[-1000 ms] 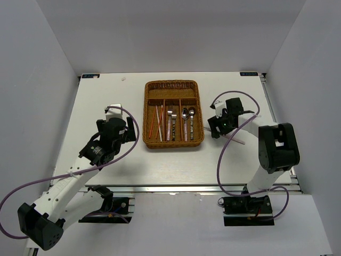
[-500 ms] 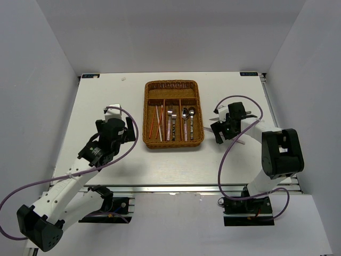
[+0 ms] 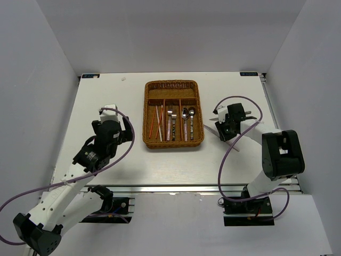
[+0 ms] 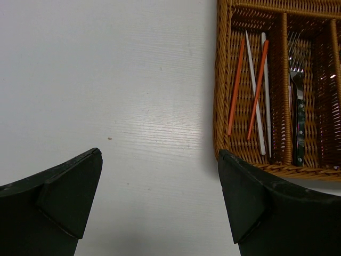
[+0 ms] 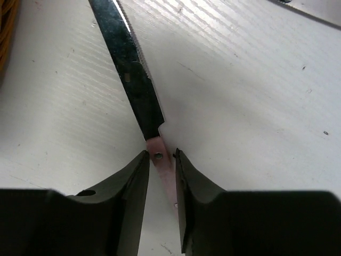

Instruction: Sort the eating utensils into containers

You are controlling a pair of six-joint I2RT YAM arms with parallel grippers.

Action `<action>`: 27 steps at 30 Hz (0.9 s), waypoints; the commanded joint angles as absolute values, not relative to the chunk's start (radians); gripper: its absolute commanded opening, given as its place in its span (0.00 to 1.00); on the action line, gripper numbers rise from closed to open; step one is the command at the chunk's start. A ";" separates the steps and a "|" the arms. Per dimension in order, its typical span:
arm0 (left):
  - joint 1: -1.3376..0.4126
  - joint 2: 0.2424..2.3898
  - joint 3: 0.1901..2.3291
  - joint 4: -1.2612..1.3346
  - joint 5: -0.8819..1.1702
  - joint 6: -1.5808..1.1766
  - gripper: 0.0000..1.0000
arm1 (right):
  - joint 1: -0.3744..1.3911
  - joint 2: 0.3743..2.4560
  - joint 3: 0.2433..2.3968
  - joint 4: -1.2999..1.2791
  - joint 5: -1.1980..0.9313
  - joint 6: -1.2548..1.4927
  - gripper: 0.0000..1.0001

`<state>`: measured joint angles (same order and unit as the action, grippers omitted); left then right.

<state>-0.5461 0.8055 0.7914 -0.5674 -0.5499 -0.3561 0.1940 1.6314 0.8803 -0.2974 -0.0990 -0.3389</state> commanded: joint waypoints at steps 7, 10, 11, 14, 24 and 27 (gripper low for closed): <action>-0.541 0.792 0.785 -0.568 -0.580 -0.359 0.98 | 0.279 1.698 0.810 -0.434 -0.046 -0.345 0.14; -0.541 0.798 0.785 -0.569 -0.584 -0.360 0.98 | 0.282 1.683 0.811 -0.437 -0.054 -0.337 0.00; -0.541 0.799 0.785 -0.569 -0.584 -0.360 0.98 | 0.282 1.677 0.813 -0.437 -0.051 -0.333 0.00; -0.541 0.805 0.787 -0.571 -0.586 -0.360 0.98 | 0.285 1.635 0.818 -0.434 -0.101 -0.313 0.00; -0.541 0.821 0.790 -0.577 -0.603 -0.364 0.98 | 0.279 1.362 0.873 -0.445 -0.059 -0.218 0.00; -0.541 0.821 0.790 -0.577 -0.604 -0.364 0.98 | 0.268 1.348 0.911 -0.471 0.057 -0.213 0.00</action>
